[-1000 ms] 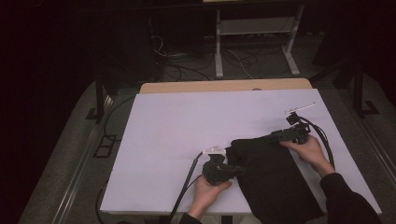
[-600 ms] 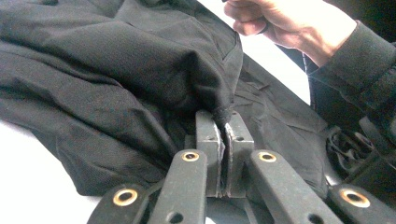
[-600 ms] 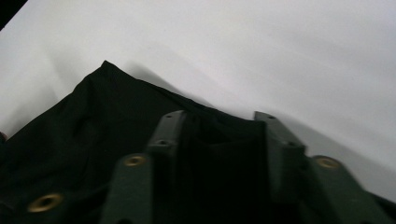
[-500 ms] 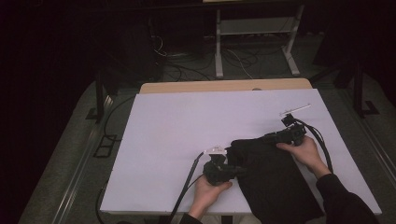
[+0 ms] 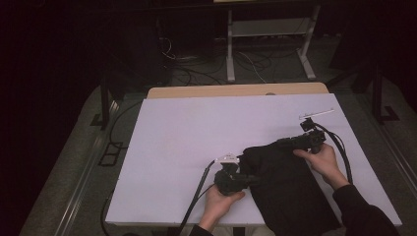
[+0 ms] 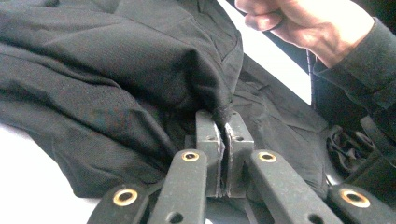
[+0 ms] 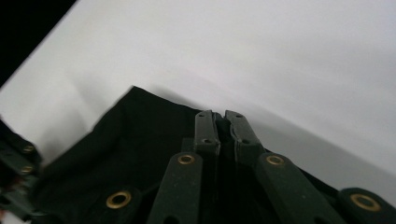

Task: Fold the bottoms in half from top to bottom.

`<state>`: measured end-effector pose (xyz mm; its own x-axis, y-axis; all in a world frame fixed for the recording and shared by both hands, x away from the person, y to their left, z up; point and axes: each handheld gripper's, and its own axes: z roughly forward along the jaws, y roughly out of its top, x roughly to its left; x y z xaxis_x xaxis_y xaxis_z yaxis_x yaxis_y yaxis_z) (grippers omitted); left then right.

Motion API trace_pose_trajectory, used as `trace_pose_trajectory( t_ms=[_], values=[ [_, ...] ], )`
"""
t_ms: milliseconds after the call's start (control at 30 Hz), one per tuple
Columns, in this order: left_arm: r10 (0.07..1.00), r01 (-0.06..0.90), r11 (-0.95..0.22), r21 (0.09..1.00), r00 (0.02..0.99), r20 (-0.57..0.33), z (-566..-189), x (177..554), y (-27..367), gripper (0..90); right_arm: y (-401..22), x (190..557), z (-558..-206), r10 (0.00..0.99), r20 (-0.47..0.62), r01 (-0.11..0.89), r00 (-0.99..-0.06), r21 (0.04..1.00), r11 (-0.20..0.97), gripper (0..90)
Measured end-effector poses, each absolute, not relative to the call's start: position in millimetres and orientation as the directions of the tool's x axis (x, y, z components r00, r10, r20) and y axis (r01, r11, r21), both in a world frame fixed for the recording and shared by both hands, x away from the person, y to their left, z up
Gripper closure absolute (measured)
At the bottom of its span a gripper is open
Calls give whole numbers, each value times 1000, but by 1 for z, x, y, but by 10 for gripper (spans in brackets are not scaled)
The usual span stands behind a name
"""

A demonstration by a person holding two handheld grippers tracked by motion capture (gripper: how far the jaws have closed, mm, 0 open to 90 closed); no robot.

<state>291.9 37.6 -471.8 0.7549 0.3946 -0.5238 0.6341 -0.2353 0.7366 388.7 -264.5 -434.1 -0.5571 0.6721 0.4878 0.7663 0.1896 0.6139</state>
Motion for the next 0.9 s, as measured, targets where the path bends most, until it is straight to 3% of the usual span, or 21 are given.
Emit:
trace_pose_trajectory(
  t_ms=[900],
  values=[
    [425,633,-269,726,754,-501,-463,290,28,857,-275,334,-392,577,520,698,-630,704,129,830]
  ],
)
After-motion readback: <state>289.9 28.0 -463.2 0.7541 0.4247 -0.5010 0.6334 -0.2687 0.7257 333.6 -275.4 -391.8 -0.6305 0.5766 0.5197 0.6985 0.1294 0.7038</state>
